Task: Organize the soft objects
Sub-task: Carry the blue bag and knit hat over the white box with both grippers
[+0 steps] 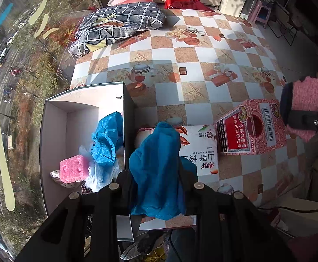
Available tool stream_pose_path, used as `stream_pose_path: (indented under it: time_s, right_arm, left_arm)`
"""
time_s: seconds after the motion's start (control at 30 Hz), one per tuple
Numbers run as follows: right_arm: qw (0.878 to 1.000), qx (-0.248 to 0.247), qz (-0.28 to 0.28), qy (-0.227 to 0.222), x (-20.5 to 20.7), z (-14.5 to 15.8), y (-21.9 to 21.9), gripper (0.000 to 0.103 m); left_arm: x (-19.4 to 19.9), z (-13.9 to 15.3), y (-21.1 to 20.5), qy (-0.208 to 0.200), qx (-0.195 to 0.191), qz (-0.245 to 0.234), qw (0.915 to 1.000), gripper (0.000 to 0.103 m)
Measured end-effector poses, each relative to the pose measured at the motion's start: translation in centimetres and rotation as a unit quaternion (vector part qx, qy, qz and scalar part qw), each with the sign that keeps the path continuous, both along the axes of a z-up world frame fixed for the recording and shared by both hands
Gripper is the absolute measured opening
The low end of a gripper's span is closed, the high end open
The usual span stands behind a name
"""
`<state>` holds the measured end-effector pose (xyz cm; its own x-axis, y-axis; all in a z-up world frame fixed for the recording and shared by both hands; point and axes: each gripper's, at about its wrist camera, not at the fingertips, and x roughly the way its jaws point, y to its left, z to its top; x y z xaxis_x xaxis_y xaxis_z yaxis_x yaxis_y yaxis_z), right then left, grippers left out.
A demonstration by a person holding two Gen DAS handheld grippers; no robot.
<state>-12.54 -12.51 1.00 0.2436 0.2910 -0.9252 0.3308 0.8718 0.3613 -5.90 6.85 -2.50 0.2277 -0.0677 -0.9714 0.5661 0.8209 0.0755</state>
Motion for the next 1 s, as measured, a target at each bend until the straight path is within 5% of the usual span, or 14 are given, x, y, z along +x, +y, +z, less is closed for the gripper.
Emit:
stream_pose_path:
  time_s: [0.37,1.0]
  right_arm:
    - [0.993,-0.009,0.116,-0.005,3.2,0.2,9.6,0.02]
    - [0.982,-0.03,0.187,0.002,5.0,0.1,14.4,0.02]
  left_arm:
    - [0.1,0.8,5.9,-0.01,-0.014,0.076,0.9969,0.033]
    - [0.4,1.0,9.4,-0.018,-0.022,0.124,0.9918,0.033]
